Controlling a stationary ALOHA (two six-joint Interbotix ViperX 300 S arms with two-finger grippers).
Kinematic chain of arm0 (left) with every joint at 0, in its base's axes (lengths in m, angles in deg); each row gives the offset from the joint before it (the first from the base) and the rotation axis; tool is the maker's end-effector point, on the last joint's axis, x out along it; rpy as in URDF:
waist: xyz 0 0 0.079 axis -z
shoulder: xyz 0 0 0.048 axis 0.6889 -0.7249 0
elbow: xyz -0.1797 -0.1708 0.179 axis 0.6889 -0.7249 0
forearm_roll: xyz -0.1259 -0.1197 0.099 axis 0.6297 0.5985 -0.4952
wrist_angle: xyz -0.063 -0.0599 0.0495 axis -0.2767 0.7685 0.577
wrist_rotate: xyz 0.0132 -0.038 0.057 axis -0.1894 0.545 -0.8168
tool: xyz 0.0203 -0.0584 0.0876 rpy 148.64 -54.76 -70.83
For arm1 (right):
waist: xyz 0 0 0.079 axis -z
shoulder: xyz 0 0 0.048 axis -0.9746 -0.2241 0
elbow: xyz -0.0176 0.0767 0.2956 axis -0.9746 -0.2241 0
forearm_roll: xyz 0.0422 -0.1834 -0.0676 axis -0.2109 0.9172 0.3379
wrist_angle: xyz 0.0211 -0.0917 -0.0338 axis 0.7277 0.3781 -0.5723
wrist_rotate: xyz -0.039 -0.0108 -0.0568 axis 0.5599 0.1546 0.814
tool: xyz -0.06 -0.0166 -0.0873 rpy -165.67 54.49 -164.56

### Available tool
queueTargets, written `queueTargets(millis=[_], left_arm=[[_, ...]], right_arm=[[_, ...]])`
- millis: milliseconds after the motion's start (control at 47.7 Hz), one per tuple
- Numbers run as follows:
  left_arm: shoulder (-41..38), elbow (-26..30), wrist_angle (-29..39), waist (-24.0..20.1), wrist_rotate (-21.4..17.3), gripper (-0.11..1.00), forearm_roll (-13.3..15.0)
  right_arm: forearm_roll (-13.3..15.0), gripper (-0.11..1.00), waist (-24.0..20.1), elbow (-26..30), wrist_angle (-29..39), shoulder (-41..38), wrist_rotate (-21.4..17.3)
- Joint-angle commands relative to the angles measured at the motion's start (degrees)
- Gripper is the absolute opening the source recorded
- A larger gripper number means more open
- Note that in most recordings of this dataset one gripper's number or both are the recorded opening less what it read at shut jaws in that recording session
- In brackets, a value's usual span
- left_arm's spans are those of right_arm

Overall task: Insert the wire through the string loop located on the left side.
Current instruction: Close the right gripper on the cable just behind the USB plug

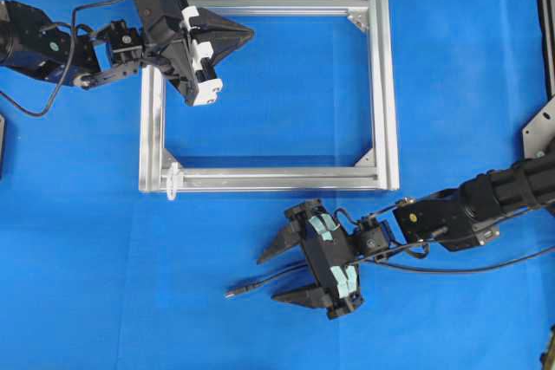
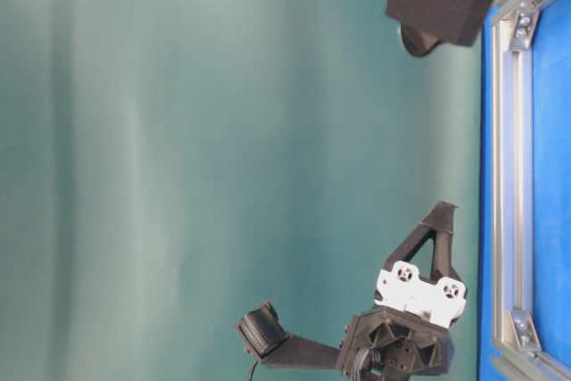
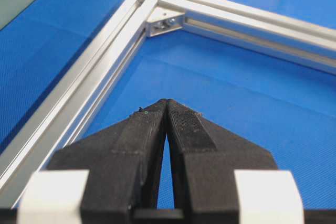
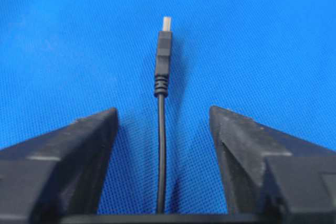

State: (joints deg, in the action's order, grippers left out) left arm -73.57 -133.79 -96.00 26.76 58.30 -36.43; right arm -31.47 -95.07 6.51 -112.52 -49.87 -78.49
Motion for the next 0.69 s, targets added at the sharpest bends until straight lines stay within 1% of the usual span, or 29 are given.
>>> queueTargets(millis=[0,84,168,210,251,524,670], left_arm=[[1.5,0.3,-0.4,0.0,0.1,0.00,-0.2],[1.6,0.3,-0.3,-0.1,0.1,0.00,-0.2],[1.6,0.3,-0.3,-0.1,0.1,0.00,-0.2],[1.5,0.3,-0.3,-0.1,0.1,0.00,-0.2],[1.5,0.3,-0.3,-0.1,0.1,0.00,-0.1],[1.5,0.3,-0.3,-0.1,0.1,0.00,-0.2],[1.6,0.3,-0.3,-0.1,0.1,0.00,-0.2]], right_arm=[[0.0,0.58,-0.2,0.5,-1.1,0.8,0.2],[0.0,0.35,-0.2,0.4,-2.0,0.9,0.4],[0.0,0.14,0.0,0.2,-2.8,1.0,0.4],[0.0,0.06,0.0,0.0,-2.9,1.0,0.4],[0.0,0.02,0.1,-0.2,-3.0,1.1,0.4],[0.2,0.00,0.1,-0.4,-2.7,1.6,0.4],[0.2,0.00,0.1,-1.7,-1.9,5.0,0.4]])
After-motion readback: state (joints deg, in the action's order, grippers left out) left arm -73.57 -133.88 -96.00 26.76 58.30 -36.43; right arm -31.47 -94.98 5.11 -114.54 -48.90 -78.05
